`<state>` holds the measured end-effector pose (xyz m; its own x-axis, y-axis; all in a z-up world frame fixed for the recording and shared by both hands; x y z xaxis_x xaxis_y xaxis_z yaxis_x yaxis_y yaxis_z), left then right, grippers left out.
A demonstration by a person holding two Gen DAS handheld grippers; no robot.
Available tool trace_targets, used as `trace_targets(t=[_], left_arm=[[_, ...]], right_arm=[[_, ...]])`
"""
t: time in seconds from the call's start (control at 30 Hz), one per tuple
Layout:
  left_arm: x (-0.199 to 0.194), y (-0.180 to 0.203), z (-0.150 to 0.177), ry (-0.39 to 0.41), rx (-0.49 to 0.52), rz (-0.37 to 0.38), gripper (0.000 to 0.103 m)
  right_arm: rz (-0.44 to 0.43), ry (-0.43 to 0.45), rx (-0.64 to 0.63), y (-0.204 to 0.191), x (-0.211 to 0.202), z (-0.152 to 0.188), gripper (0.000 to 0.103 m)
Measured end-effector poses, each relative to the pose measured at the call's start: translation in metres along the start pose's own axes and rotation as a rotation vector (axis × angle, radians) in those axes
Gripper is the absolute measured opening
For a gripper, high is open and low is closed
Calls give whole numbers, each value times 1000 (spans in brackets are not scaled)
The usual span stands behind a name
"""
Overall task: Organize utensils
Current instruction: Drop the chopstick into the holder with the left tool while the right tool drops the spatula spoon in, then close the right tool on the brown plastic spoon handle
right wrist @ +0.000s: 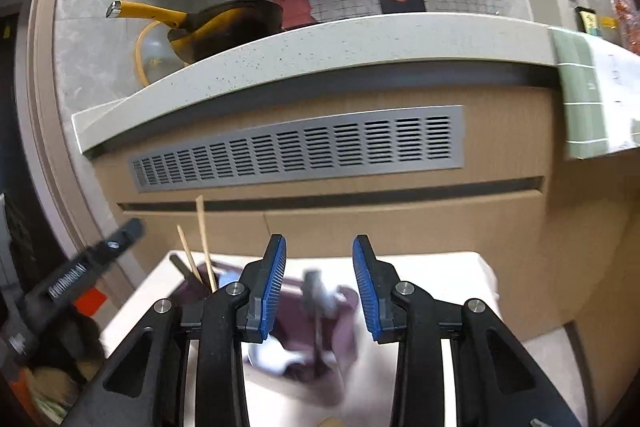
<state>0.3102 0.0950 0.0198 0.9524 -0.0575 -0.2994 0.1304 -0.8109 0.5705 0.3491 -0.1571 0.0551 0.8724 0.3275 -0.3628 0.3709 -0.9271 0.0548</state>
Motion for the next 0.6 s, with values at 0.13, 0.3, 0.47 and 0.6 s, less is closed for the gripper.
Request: trace_targets(t=[0.13, 0.3, 0.47, 0.6], left_arm=[[-35, -22, 31, -96, 54, -144, 27], [-62, -34, 85, -320, 60, -153, 27], [-78, -37, 135, -510, 93, -137, 27], [-87, -52, 142, -535, 61, -169, 27]], right_arm=[[30, -42, -68, -13, -25, 22, 34], [-86, -166, -131, -37, -33, 53, 34], [-329, -375, -209, -67, -24, 101, 34], [-423, -483, -315, -90, -14, 134, 34]])
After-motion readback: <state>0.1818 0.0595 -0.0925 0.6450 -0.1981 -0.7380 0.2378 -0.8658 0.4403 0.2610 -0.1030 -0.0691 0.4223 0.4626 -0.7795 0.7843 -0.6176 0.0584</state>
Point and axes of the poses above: each gripper's, at about its wrist camera, not at the fingertips, and x roughly the way its jaws point, y to its right, z to its underside, the point moved 3 cm from there along x, roughly the way its jaws point, and after that the axes turned 10 degrees about -x, right-handed, at the moved point
